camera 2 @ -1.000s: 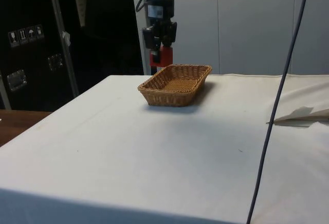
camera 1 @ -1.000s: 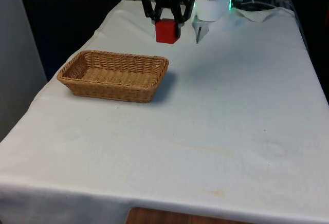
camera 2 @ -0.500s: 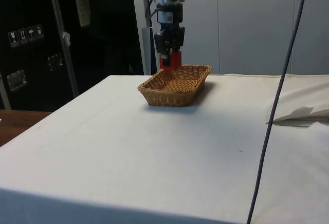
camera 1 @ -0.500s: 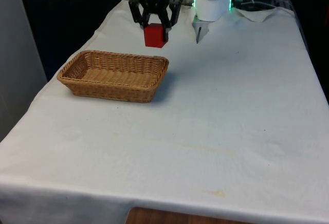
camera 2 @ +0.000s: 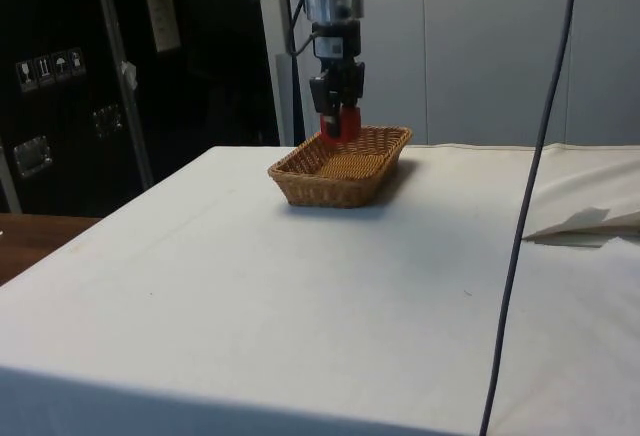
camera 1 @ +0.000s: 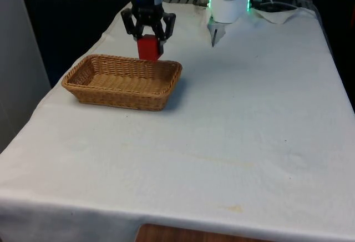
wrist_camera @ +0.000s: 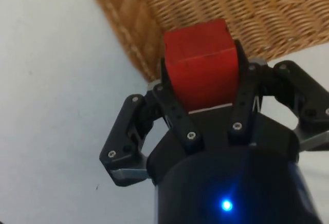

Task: Pick up the cube and place it into the basket.

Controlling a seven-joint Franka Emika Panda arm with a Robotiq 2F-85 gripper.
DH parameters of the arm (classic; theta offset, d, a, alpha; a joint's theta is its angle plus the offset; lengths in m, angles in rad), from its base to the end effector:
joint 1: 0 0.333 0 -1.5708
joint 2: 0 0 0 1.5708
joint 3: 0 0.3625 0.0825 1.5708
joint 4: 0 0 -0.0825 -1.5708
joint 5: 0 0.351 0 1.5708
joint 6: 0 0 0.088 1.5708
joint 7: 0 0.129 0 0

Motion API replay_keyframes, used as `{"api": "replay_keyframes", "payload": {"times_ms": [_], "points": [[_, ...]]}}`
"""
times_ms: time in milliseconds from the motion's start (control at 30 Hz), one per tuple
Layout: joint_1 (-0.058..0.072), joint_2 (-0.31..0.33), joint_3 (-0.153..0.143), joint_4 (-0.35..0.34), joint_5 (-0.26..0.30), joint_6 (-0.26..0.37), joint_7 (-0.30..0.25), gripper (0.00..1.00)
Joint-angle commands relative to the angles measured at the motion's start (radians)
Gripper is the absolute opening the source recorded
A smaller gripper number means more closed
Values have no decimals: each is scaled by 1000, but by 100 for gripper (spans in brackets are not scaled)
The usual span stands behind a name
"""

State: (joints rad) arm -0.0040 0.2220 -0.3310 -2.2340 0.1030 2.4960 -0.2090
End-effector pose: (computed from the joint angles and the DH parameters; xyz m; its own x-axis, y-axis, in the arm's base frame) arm 0.5111 -0.1730 0.3299 0.9794 -0.1952 0.0524 -0.1963 -0.9804 0.0165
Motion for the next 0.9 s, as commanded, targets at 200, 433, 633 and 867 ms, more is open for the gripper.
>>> {"api": "replay_keyframes", "payload": {"times_ms": [200, 433, 633, 867], "points": [[-14, 65, -23, 46, 41, 2, -73, 0], [-20, 122, -43, 91, 59, 0, -119, 0], [-28, 174, -53, 130, 81, 1, -157, 0], [-21, 233, -71, 169, 111, 0, -193, 0]]}}
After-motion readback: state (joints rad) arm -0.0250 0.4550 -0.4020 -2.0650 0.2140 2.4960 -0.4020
